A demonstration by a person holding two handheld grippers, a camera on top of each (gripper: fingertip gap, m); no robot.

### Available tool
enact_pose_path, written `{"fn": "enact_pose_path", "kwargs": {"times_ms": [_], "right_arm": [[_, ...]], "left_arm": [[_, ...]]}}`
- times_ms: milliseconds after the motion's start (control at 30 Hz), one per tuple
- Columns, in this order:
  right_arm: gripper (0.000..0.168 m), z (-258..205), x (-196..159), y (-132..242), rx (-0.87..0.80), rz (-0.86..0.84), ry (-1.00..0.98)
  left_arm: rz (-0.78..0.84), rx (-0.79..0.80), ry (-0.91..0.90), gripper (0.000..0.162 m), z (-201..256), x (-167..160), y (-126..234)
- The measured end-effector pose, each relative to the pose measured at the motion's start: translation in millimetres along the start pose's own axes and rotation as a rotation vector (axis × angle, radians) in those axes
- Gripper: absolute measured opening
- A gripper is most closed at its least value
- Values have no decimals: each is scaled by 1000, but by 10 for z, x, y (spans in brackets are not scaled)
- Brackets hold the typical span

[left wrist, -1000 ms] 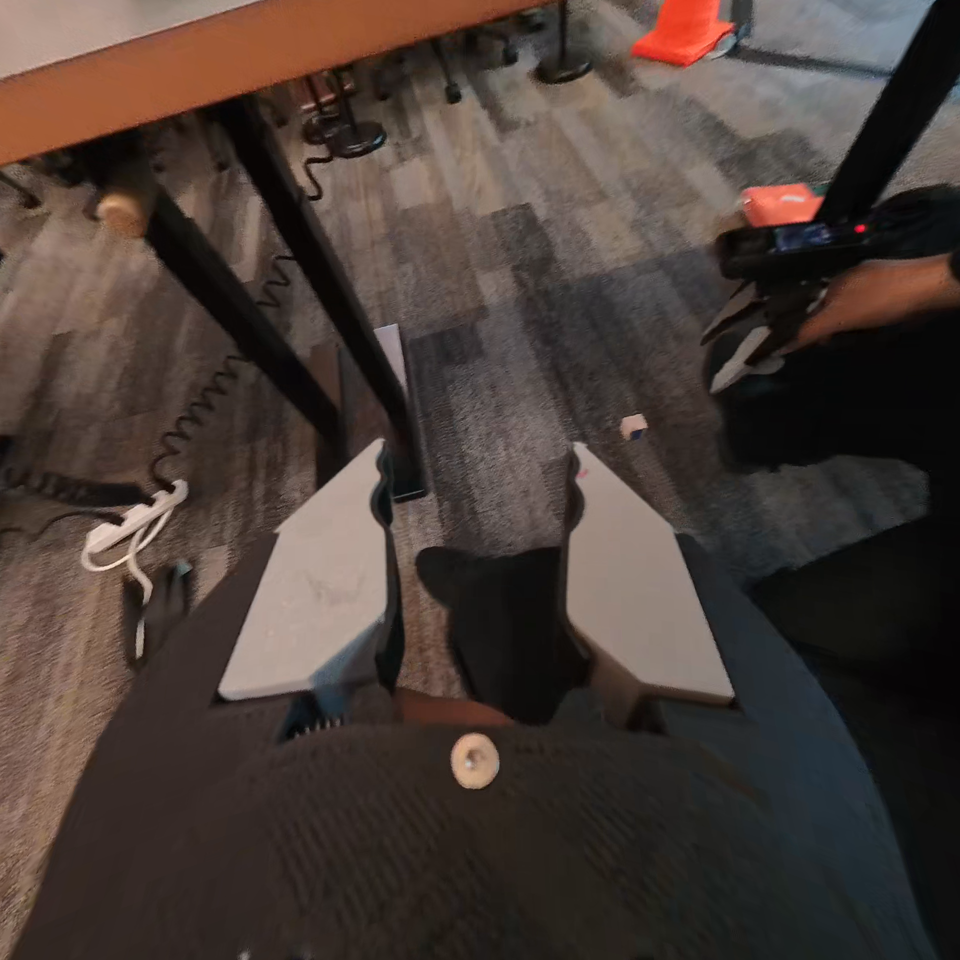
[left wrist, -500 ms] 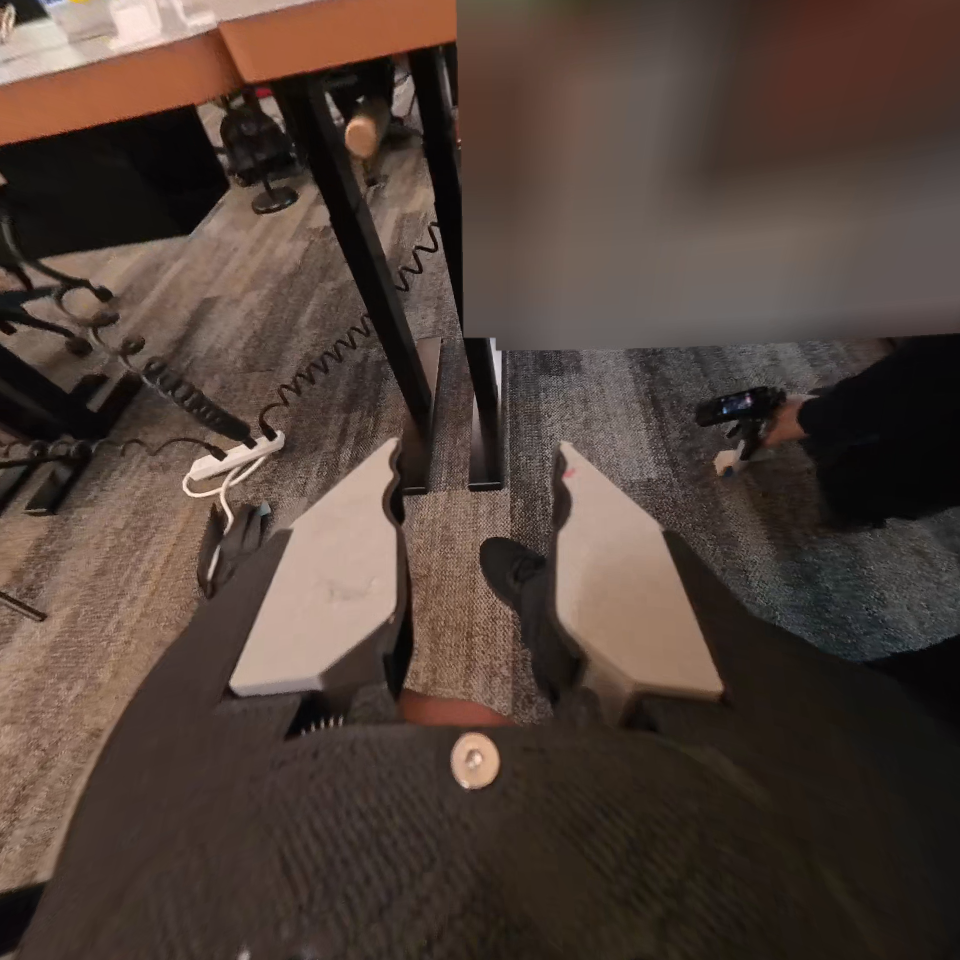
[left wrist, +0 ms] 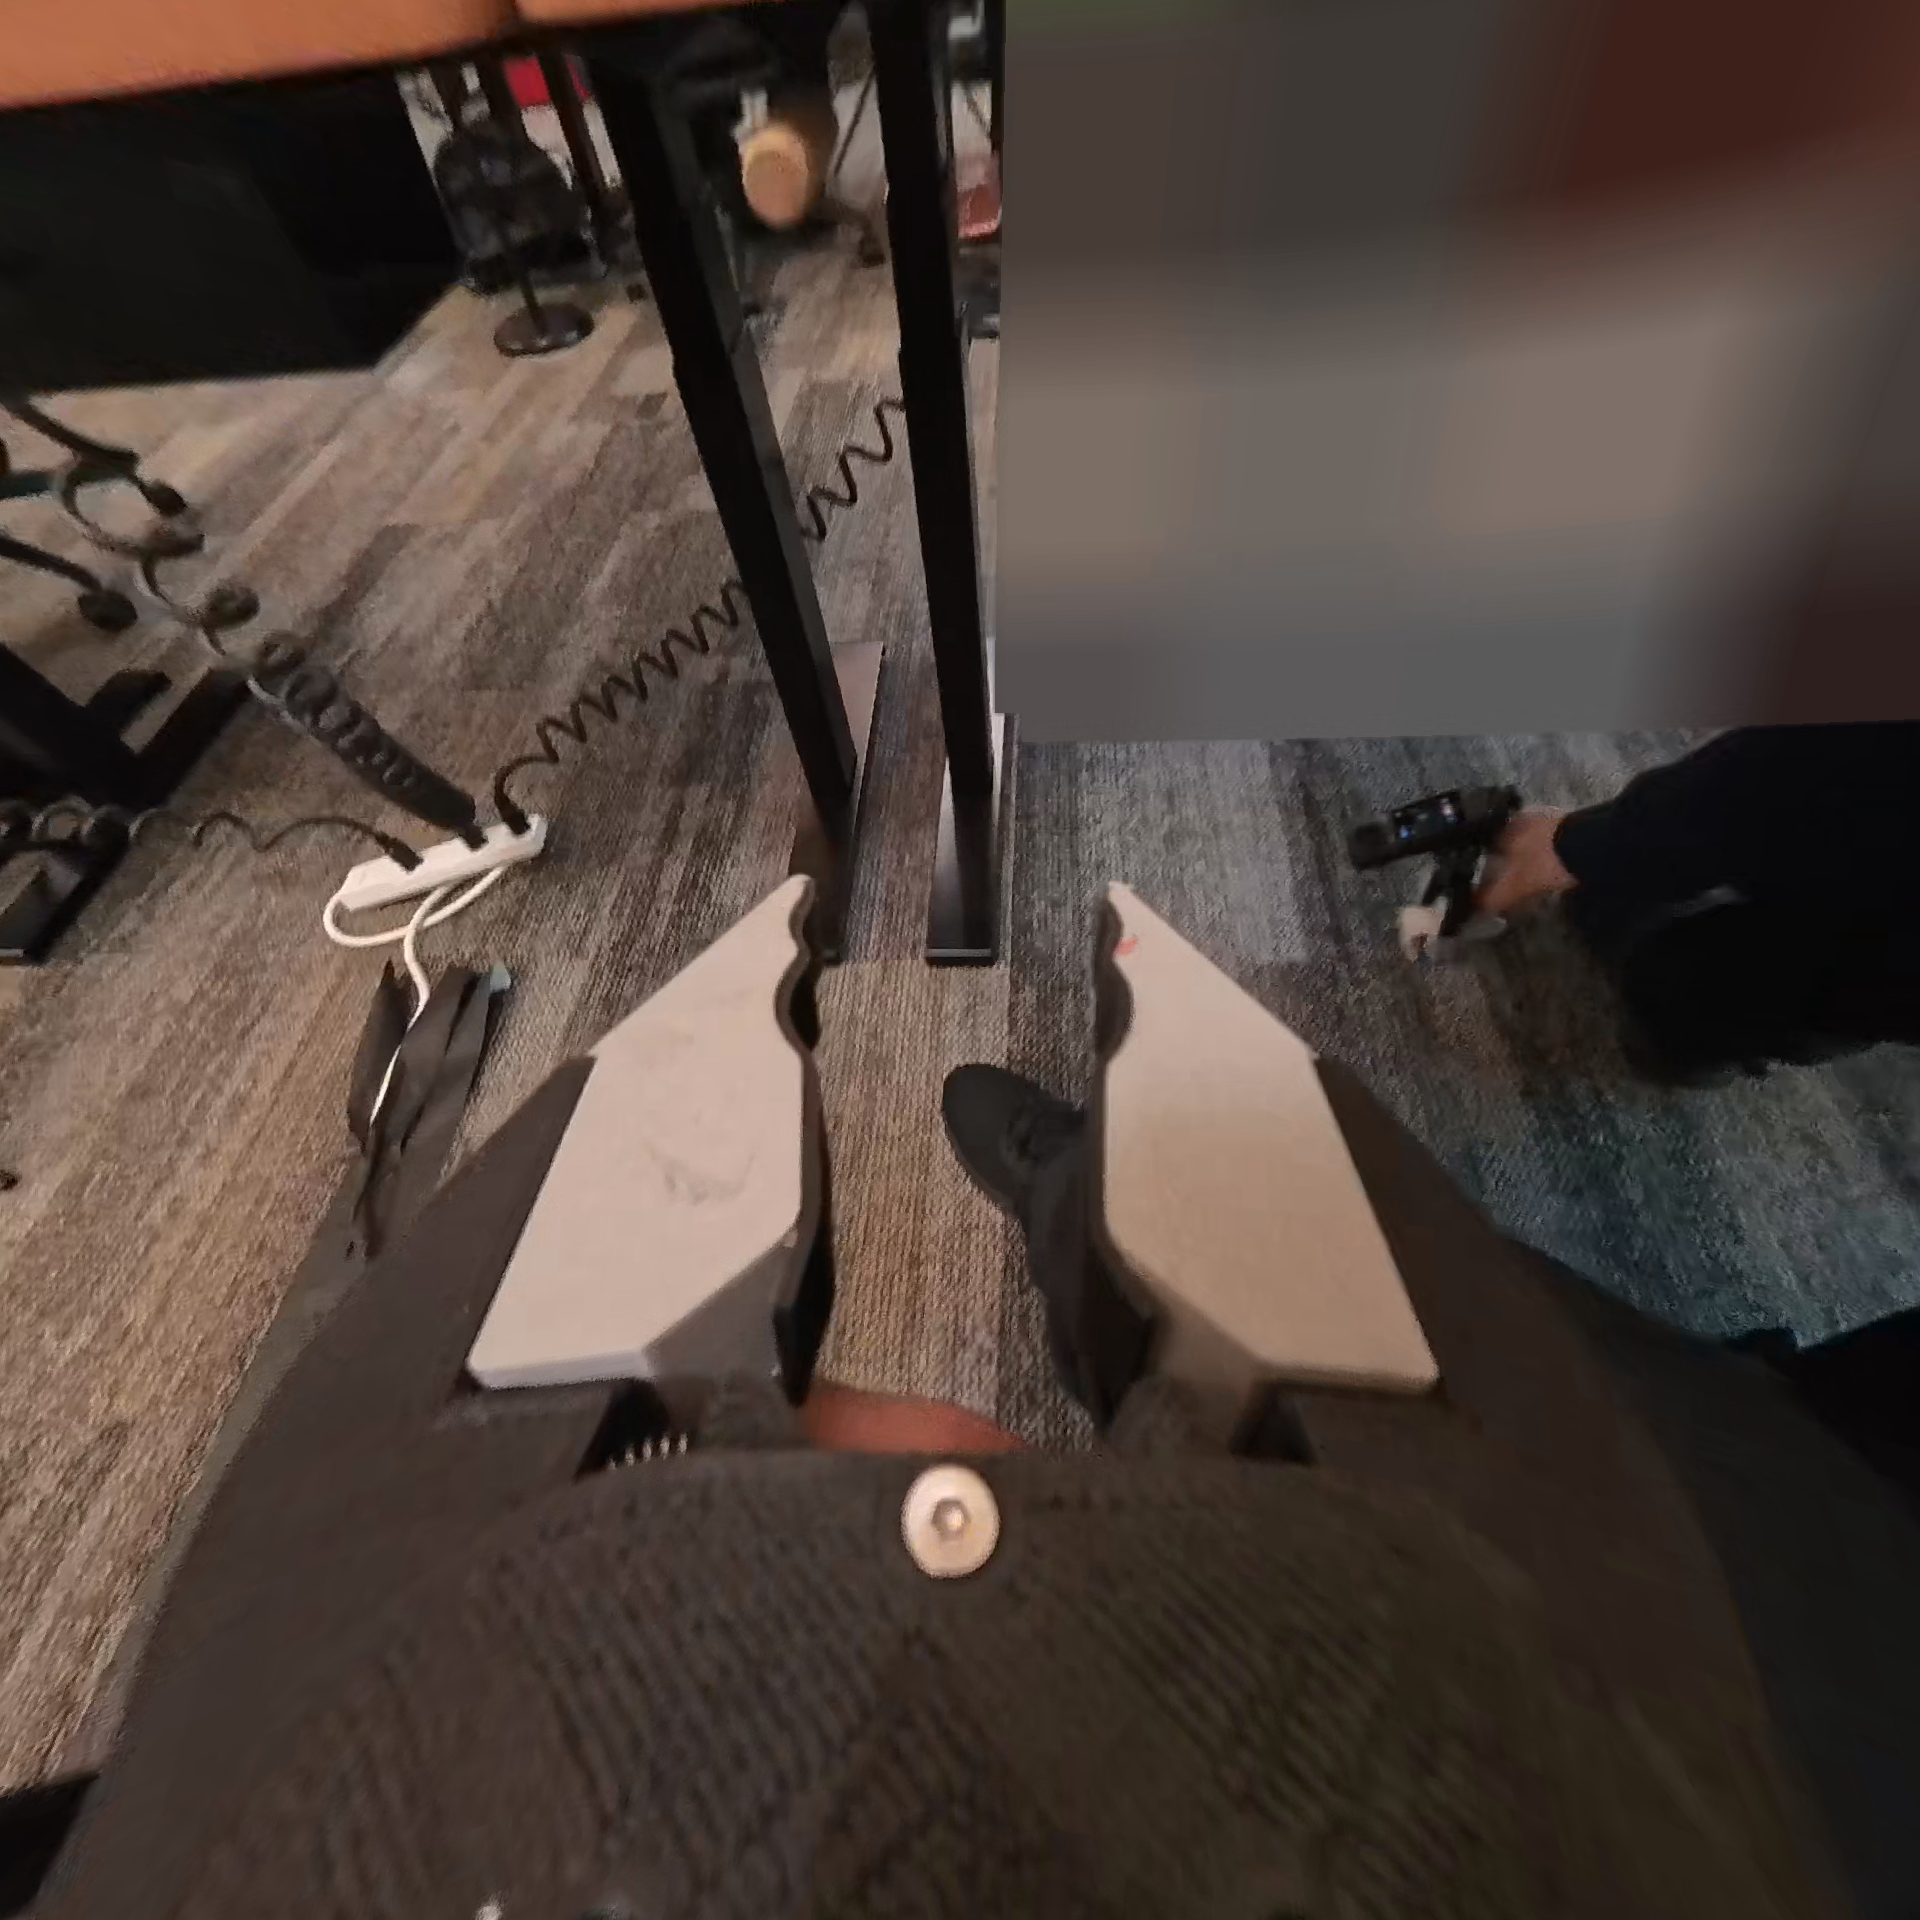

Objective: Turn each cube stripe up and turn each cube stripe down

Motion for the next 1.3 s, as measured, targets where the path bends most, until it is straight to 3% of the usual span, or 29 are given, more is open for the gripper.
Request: {"fn": "enact_pose_path", "kwargs": {"times_ms": [133,233,333,433,533,633,800,967,1133,1300], "right_arm": [[44,-491,417,1245,181,196,43],[43,-1056,645,2581,360,371,46],[44,-1592,710,3952,395,563,134],[44,-2075,599,5096,402,738,201],[44,-2384,339,6013,327,917,259],[44,-2472,-16,6740,211,1079,244],[43,-1685,-624,7552,-141,1230,-26],[44,-428,-1087,7733,-478,1068,-287],[44,655,-1077,7521,-690,774,-356],[44,1294,-804,7459,-839,624,-315]], "left_arm": [[122,-54,-46,50,71,468,4],[250,-81,-158,50,198,990,-47],[372,-150,-160,48,391,1434,-154],[340,-265,-17,46,546,1414,-393],[219,-285,-141,45,723,1182,-532],[236,-249,-222,45,884,1267,-491],[254,-266,-238,42,1172,1377,-449],[237,-332,-262,42,1432,1414,-604],[218,-428,-199,52,1622,1524,-913],[210,-475,-216,52,1670,1567,-1264]]}}
Point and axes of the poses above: each gripper's, where its closed fingertips meet, y back along the fingers, x out of its top, z = x × y across the jaws, the point moved 2 cm from there along y, back along the fingers, and after that the axes turned 6 degrees about -x, right-handed, at the moved point
